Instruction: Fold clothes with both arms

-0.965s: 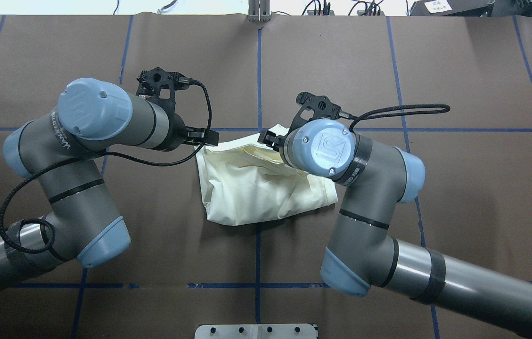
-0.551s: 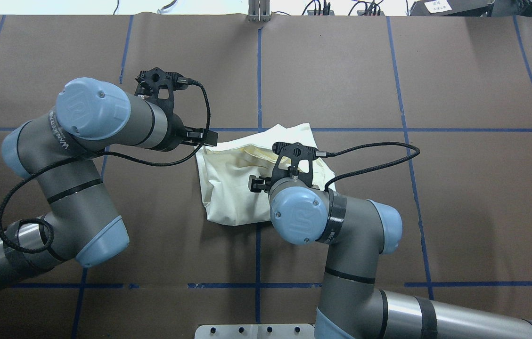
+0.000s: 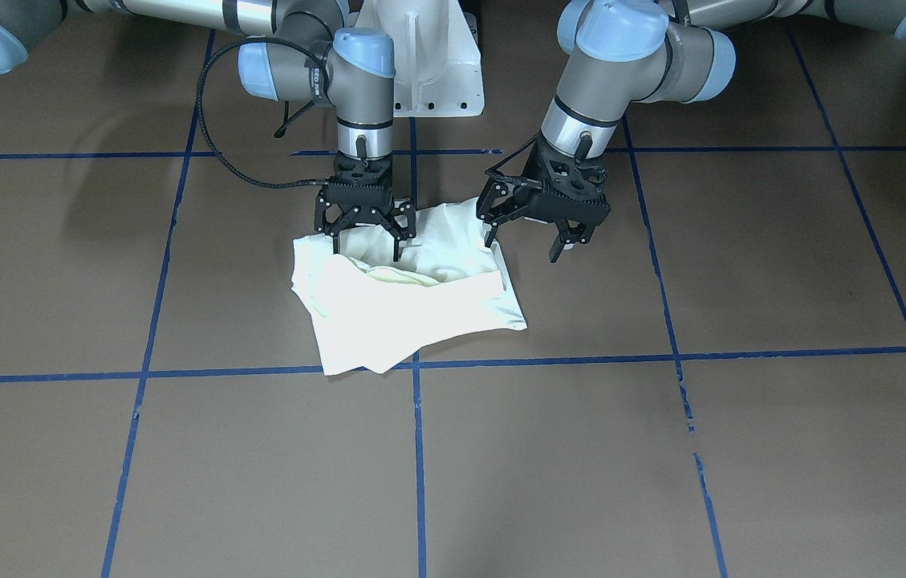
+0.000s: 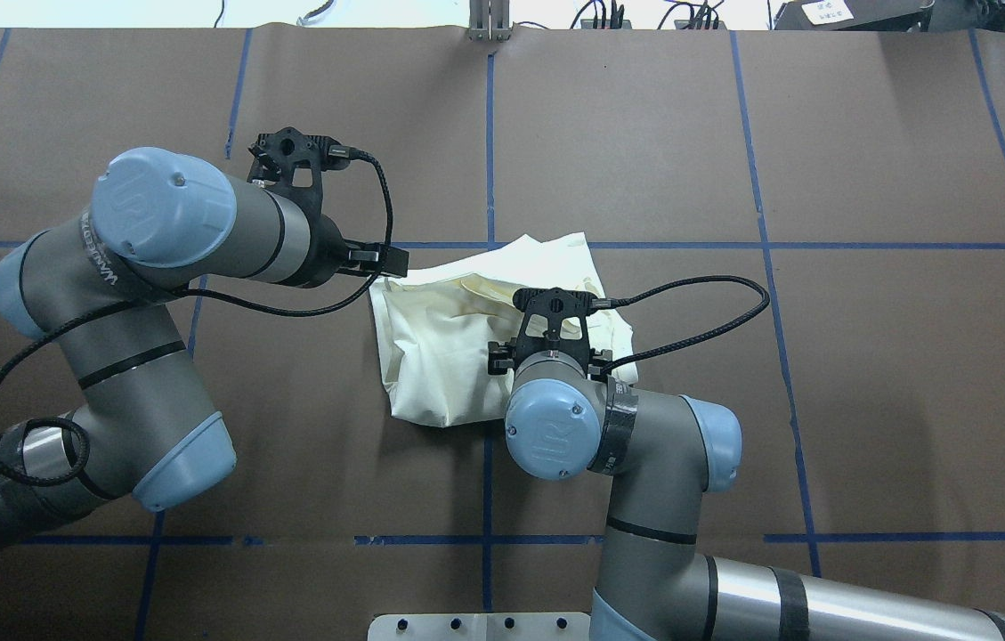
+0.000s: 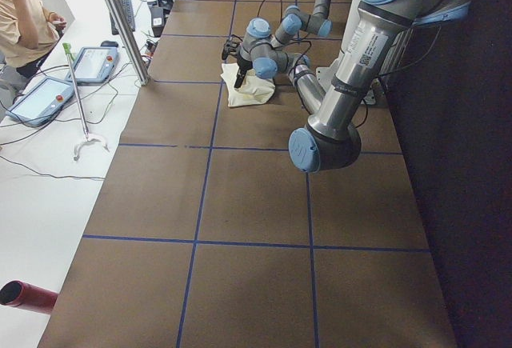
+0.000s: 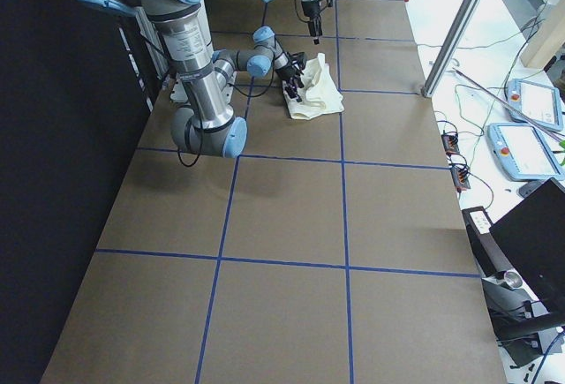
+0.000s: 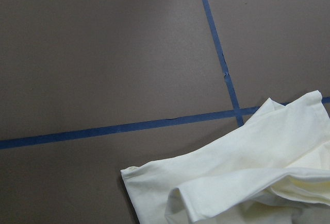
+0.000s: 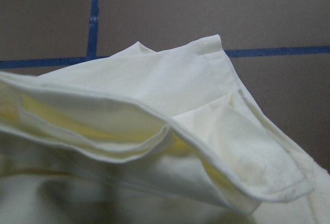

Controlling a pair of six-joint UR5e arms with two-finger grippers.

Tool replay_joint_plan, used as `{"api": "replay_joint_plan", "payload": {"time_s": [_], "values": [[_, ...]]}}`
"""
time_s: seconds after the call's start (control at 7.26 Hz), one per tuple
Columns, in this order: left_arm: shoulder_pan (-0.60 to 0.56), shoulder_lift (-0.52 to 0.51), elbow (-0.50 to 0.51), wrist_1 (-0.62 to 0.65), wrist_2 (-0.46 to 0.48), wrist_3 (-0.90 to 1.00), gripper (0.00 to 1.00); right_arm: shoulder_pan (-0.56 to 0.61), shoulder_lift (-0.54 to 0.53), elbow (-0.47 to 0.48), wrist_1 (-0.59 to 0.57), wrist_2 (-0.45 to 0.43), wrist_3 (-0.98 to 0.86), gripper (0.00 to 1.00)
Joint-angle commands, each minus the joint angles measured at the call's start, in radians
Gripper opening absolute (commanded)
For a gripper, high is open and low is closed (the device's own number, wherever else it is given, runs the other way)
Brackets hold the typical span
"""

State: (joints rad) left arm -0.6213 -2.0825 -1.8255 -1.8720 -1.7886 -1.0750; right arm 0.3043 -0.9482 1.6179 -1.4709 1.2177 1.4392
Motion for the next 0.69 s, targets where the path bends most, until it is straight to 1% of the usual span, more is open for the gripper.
{"api": "replay_joint_plan", "payload": {"time_s": [0.0,0.14,0.28,0.41,0.55], "values": [[0.000,0.002,-0.005,0.001,0.000,0.000,1.00,0.067,0.028,-0.073,0.003,-0.001,-0.032,1.00],[0.000,0.002,-0.005,0.001,0.000,0.000,1.00,0.102,0.069,-0.125,0.004,0.003,-0.048,1.00],[0.000,0.002,-0.003,0.001,0.000,0.000,1.00,0.137,0.129,-0.210,0.038,0.006,-0.048,1.00],[0.000,0.002,-0.005,0.001,0.000,0.000,1.00,0.174,0.170,-0.308,0.111,0.008,-0.052,1.00],[0.000,0.001,-0.003,0.001,0.000,0.001,1.00,0.221,0.187,-0.369,0.177,0.014,-0.063,1.00]]}}
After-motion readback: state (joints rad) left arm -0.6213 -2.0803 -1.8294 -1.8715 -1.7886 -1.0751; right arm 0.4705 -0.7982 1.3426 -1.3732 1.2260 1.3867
